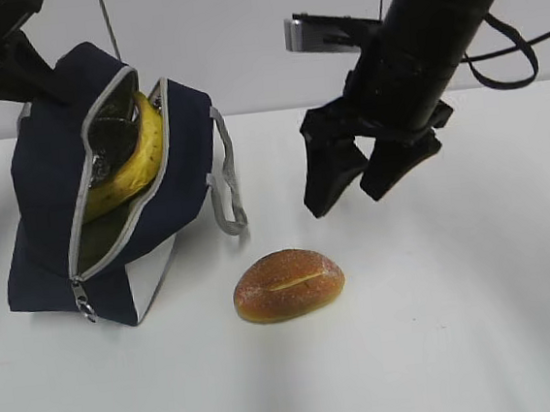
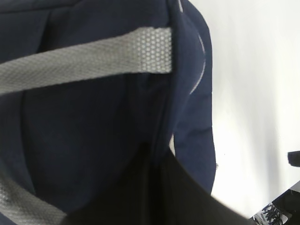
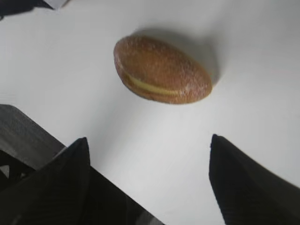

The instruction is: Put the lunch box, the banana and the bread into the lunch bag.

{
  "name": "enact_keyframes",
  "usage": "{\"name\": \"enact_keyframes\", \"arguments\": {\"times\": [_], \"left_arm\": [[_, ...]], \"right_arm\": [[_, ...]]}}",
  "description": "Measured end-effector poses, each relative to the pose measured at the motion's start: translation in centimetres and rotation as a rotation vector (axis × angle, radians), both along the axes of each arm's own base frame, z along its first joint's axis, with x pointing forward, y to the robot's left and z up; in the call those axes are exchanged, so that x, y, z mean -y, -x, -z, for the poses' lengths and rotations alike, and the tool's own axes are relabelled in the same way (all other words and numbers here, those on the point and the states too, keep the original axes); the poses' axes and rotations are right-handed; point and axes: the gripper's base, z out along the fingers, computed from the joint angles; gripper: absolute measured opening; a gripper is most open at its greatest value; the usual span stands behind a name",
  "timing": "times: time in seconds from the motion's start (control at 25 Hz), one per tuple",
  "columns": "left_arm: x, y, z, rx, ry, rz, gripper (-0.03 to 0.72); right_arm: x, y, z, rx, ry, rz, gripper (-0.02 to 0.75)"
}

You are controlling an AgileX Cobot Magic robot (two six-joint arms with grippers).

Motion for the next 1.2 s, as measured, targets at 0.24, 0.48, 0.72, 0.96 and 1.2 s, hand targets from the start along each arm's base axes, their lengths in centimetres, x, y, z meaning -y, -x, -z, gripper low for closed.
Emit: {"name": "enact_keyframes", "arguments": {"times": [0.24,0.48,0.72,0.96,1.2], "left_arm": [[0.0,0.0,0.0,-0.001,-0.005,0.001,-0.003],[0.0,0.0,0.0,-0.001,-0.005,0.001,-0.003],[0.0,0.0,0.0,-0.004,-0.005,0.003,-0.003],[0.0,0.1,0.0,-0.007,-0.006,0.006,-0.003],[0.0,0.1,0.1,-0.007,-0.006,0.009,-0.003]], "right_arm": [[0.4,1.0,2.0,-0.071,0.026,0.0,0.583],[0.4,1.0,2.1,-0.071,0.027,0.002,0.583],[-0.3,0.8,2.7,-0.099,-0.014,0.01,0.584],[-3.6,2.0,3.6,0.008,0.13,-0.121,0.583],[-5.9,2.5,3.6,0.186,0.179,-0.375,0.583]]}}
